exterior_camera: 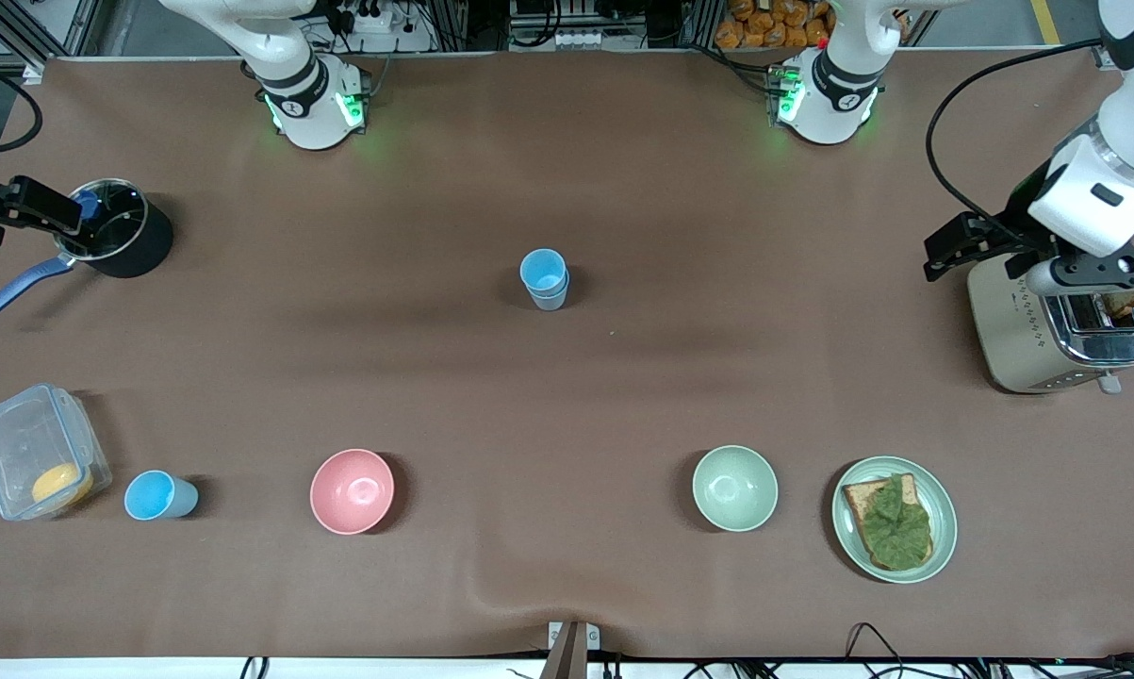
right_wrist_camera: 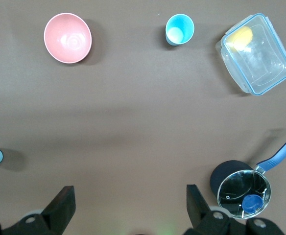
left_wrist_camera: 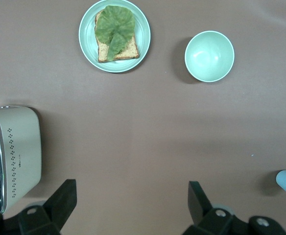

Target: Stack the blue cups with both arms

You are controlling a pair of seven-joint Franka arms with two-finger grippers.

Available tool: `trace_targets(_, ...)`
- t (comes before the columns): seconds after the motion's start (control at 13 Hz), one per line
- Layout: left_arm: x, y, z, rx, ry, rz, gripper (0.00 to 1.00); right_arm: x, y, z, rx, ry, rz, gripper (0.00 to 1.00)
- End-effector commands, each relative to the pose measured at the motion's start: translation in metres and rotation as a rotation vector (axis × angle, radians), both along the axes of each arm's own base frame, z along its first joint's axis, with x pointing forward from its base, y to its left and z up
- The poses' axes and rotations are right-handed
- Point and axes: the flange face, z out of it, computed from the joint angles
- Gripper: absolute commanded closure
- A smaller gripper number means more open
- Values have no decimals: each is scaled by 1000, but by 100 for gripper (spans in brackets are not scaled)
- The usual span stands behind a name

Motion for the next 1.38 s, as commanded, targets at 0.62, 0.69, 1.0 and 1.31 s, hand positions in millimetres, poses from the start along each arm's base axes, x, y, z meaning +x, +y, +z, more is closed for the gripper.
trace_targets(0.62, -23, 5, 28, 33, 87, -47, 0, -4, -4, 6, -8, 23, 5, 0)
trace_targets(0.69, -24, 4, 30, 35, 90, -47, 0, -4, -4, 9, -8, 17, 5, 0)
trace_targets(1.0, -25, 5, 36, 36, 81, -46, 0, -7, -4, 15, -5, 21, 6, 0)
trace_targets(1.31, -28, 7, 36, 42, 95, -52, 0, -8, -5, 15, 3, 24, 3, 0)
